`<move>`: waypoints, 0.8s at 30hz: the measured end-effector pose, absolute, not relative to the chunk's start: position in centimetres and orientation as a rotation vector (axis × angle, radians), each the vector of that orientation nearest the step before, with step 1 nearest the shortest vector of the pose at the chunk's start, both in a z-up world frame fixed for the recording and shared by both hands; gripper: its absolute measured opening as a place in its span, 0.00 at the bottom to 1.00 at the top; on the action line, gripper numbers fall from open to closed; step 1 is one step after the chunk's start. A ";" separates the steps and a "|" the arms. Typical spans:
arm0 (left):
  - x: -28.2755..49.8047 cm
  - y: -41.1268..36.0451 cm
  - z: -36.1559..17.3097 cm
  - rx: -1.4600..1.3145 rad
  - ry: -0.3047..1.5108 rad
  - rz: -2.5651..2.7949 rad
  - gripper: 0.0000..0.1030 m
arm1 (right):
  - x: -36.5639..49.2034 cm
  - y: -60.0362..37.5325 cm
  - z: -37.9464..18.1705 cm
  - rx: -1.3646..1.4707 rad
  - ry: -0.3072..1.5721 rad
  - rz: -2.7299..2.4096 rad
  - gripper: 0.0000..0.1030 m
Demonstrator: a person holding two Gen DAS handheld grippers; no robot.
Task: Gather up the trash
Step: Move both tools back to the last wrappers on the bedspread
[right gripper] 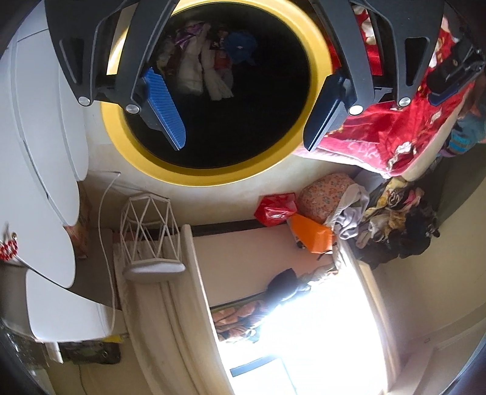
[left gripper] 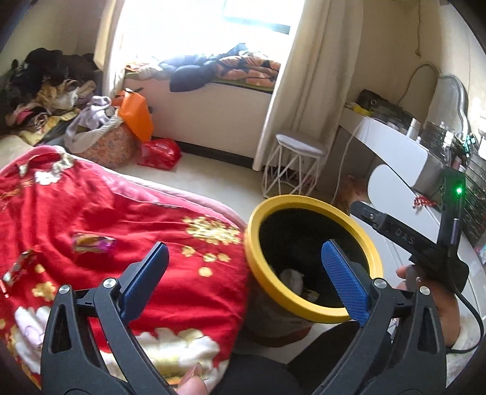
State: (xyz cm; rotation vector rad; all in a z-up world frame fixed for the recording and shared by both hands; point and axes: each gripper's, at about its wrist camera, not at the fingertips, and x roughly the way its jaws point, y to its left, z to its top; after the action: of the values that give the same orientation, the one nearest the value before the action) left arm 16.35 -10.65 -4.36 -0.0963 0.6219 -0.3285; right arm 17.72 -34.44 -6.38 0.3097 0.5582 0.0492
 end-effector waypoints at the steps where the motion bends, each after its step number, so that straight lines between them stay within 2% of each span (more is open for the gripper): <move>1: 16.2 -10.4 -4.3 -0.098 0.618 -0.322 0.90 | 17.6 -33.9 -6.2 0.300 0.556 0.061 0.76; 24: 14.5 0.4 -3.8 -0.165 0.562 -0.107 0.90 | 17.0 -21.2 -4.5 0.149 0.571 0.322 0.81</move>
State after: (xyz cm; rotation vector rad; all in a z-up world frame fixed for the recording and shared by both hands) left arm 14.52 0.39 -3.78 -0.1648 0.5620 -0.1065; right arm 16.99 -21.21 -4.51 0.1488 0.5713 0.3218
